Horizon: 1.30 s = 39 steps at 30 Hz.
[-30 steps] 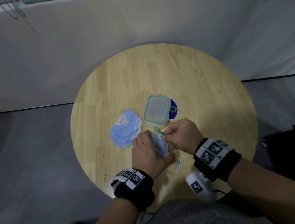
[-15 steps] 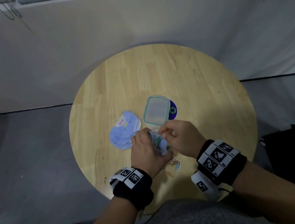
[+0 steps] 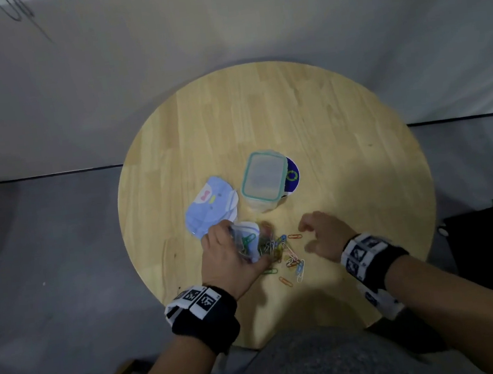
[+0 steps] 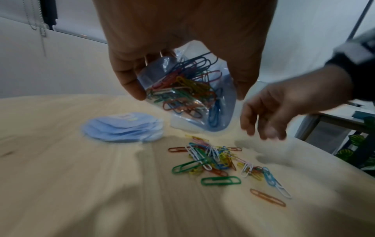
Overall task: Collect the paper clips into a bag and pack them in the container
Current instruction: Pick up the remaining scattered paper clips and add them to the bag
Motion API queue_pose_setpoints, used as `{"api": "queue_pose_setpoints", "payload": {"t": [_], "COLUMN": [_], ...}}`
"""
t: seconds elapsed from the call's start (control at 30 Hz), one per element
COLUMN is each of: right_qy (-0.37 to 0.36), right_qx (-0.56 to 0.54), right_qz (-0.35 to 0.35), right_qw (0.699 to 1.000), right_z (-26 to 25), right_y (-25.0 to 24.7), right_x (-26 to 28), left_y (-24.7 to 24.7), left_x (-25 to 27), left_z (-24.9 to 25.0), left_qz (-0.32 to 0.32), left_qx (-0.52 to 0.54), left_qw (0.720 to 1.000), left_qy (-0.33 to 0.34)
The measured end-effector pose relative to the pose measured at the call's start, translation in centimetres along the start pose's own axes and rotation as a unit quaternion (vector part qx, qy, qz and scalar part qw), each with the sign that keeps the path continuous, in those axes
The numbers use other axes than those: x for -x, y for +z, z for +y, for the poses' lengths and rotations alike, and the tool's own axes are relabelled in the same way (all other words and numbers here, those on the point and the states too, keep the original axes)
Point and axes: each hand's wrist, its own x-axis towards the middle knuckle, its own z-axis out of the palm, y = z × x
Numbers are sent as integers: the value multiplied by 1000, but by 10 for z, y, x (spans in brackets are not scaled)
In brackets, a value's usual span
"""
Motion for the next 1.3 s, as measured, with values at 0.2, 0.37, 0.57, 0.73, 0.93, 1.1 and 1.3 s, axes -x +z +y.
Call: {"api": "queue_pose_setpoints", "payload": {"t": [0.2,0.37,0.57,0.73,0.93,1.1,1.3], "right_qy": [-51,-35,-52,-64,-58,-15,57], "right_qx": [119,112,146,169,182,93,-280], "right_qz": [-28,18,35,65,45,47,74], "right_qw": [991,993,987,981,981,994,955], "right_z": [-1,-10,-5,0,0,-1,-19], "right_y": [49,54,52,57,57,44,-15], "right_x": [-3,-21,-28,-24,-19,-16,7], "left_y": [3,2,-1,-3,-2,1,9], "left_x": [18,23,16,14,14,13,5], "left_z": [-12,-13,-16,-14,-11,-8,6], "left_qz": [-23,-34,-46,-47,-46,-49,-48], "left_qx": [-27,-25,-41,-48,-39,-36,-17], "left_qw": [999,999,998,998,998,998,998], "left_qy": [-20,-16,-17,-7,1,4,23]}}
